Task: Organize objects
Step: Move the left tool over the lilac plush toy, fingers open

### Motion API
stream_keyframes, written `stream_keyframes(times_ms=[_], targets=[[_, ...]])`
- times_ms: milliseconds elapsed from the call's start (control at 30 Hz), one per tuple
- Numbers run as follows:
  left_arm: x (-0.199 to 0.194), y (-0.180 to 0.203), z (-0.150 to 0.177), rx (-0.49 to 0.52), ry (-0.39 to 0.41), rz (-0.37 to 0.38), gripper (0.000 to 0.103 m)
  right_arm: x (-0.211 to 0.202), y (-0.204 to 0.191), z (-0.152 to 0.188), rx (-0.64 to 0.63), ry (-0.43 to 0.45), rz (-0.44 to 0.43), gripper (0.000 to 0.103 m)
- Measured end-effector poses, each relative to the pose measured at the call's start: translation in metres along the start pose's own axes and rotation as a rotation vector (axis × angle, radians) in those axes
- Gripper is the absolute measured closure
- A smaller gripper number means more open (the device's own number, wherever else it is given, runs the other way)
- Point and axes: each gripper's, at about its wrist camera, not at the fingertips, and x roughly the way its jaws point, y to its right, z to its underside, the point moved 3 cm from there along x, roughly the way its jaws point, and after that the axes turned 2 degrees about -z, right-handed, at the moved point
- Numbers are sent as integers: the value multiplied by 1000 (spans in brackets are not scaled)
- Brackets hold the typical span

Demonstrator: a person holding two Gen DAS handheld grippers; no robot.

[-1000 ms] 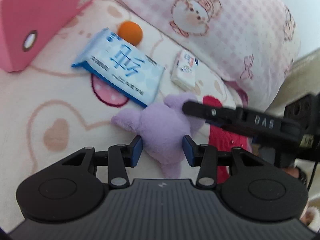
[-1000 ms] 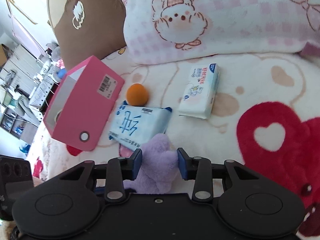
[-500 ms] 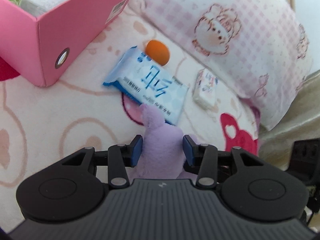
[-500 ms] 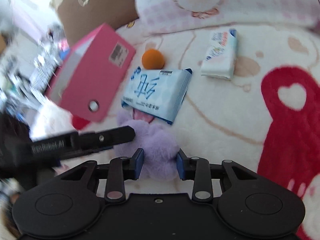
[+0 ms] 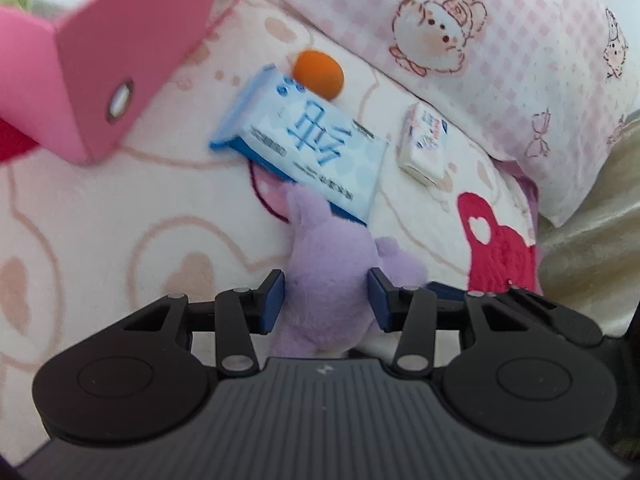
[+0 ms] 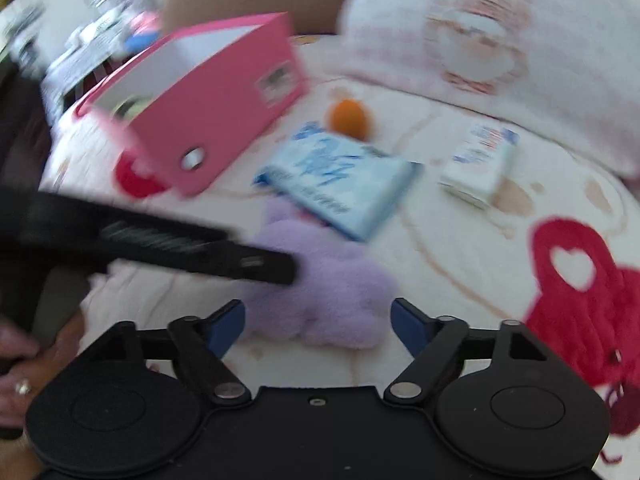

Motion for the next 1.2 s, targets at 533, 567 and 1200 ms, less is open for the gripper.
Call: stream_keyframes(times_ms=[533, 567, 1200], targets=[[-12, 1, 5, 42, 29, -100, 47, 33, -1, 1, 21, -59, 77, 11], [-12, 1, 4, 43, 28, -84, 54, 33, -2, 1, 20, -56, 77, 11], [-2, 14, 2, 103, 11, -84, 66, 37, -7, 0, 52, -4, 89, 18]])
